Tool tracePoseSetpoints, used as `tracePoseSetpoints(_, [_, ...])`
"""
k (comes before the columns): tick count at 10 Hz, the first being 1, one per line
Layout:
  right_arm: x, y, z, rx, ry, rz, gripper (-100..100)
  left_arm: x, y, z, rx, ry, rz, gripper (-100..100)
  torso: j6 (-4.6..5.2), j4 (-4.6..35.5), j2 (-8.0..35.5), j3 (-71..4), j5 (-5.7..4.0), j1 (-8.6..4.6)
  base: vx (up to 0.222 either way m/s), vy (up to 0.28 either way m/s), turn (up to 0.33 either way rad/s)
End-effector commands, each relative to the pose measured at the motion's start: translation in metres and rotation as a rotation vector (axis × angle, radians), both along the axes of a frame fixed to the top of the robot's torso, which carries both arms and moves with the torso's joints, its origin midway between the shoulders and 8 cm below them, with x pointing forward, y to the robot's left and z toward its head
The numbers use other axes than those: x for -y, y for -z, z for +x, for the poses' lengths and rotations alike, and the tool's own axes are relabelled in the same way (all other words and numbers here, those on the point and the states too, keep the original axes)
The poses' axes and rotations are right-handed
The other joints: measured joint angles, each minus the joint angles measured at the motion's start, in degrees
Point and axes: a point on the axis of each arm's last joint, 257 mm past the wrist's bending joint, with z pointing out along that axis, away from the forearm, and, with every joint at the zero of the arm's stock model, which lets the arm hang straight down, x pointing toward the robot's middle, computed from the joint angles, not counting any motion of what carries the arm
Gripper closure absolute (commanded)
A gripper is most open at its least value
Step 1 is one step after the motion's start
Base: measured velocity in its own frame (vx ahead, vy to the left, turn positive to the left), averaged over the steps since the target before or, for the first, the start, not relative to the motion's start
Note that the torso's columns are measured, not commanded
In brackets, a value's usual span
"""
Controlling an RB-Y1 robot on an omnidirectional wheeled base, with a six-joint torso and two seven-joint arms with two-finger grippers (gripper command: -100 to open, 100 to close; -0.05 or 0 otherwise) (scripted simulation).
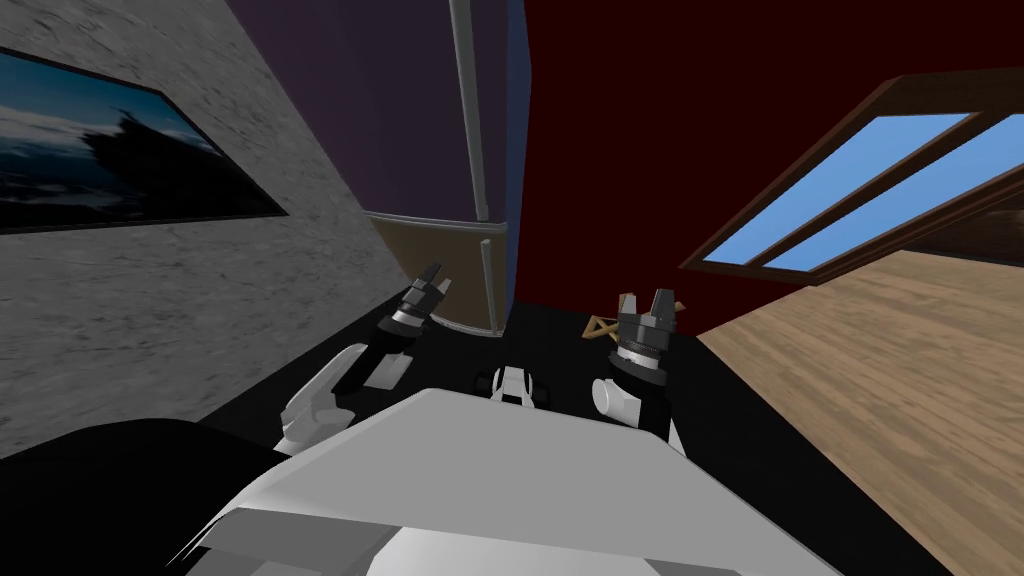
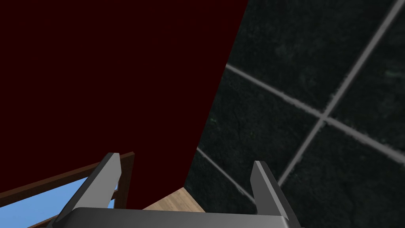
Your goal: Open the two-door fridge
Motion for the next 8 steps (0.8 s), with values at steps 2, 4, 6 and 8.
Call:
tracePoseSetpoints(2, [0.0,0.0,0.0,0.0,0.0,0.0,0,-0.006,-0.005,0.004,-0.038,0.012,0.058,-100,0.01,0.0,0.1,0.0,0.02,0.04,0.08,-0.025,-0.049])
tracePoseSetpoints(4, [0.0,0.0,0.0,0.0,0.0,0.0,0,-0.008,-0.008,0.006,-0.056,0.018,0.091,-100,0.02,0.0,-0.1,-0.1,-0.02,-0.08,0.113,-0.035,-0.062])
tracePoseSetpoints(6, [0.0,0.0,0.0,0.0,0.0,0.0,0,-0.012,-0.011,0.008,-0.074,0.018,0.118,-100,0.02,0.0,0.0,0.0,0.01,0.0,0.086,-0.023,-0.037])
tracePoseSetpoints(8, [0.0,0.0,0.0,0.0,0.0,0.0,0,-0.015,-0.014,0.011,-0.091,0.017,0.146,-100,0.02,0.0,0.0,0.0,0.0,-0.01,0.076,-0.018,-0.035])
